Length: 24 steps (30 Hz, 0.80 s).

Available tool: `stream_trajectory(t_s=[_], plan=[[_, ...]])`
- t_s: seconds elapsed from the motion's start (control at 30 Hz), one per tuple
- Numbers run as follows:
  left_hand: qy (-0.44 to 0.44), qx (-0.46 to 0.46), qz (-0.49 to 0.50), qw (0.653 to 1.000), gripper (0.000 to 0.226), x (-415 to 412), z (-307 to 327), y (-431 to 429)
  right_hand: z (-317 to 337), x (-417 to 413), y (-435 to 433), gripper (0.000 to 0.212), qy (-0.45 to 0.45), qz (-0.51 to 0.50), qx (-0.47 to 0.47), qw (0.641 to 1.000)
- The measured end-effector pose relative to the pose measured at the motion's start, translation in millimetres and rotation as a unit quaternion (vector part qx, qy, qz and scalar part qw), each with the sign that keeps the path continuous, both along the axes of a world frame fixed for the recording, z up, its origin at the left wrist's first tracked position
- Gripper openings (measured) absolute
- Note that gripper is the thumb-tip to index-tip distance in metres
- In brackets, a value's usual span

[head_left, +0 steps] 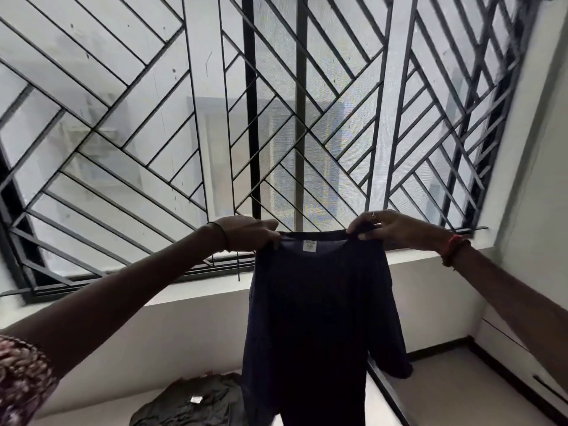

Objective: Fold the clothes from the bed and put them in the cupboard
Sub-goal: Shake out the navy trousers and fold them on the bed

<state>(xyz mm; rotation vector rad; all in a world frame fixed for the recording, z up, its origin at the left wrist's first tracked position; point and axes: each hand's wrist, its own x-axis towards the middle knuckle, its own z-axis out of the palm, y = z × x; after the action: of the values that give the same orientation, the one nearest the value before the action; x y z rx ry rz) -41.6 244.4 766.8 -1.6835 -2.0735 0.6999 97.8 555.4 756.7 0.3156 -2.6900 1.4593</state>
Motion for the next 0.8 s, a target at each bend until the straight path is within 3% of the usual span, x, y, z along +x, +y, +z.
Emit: stream_trajectory(t_s=[0.13, 0.4, 0.53, 0.6, 0.67, 0.8], plan=[[-0.094, 0.073, 0.014, 0.993, 0.032, -5.6, -3.3, 1.7, 1.4, -0.8, 2.5, 0.018, 0.03, -0.039, 0.066, 0.997], [-0.105, 0.097, 0.037, 0.989, 0.019, -4.1, 3.2, 0.3, 6.1, -6.0, 1.8, 0.023, 0.026, -0.06, 0.139, 0.988], [-0.096, 0.135, 0.033, 0.986, 0.043, -9.2, -2.8, -6.6, 8.9, -5.2, 0.2, 0.02, 0.026, -0.049, 0.142, 0.988], [-0.108, 0.164, 0.028, 0.98, 0.04, -17.8, -10.2, -9.6, 9.9, -6.1, -1.3, 0.019, 0.039, -0.048, 0.145, 0.987], [-0.171, 0.223, 0.006, 0.96, 0.037, -22.4, -14.3, -12.3, 9.4, -7.7, -1.6, 0.022, 0.061, -0.051, 0.146, 0.986], [-0.348, 0.362, -0.019, 0.865, 0.01, -25.7, -20.8, -17.5, 7.2, -9.4, 1.4, 0.027, 0.09, -0.06, 0.104, 0.989]])
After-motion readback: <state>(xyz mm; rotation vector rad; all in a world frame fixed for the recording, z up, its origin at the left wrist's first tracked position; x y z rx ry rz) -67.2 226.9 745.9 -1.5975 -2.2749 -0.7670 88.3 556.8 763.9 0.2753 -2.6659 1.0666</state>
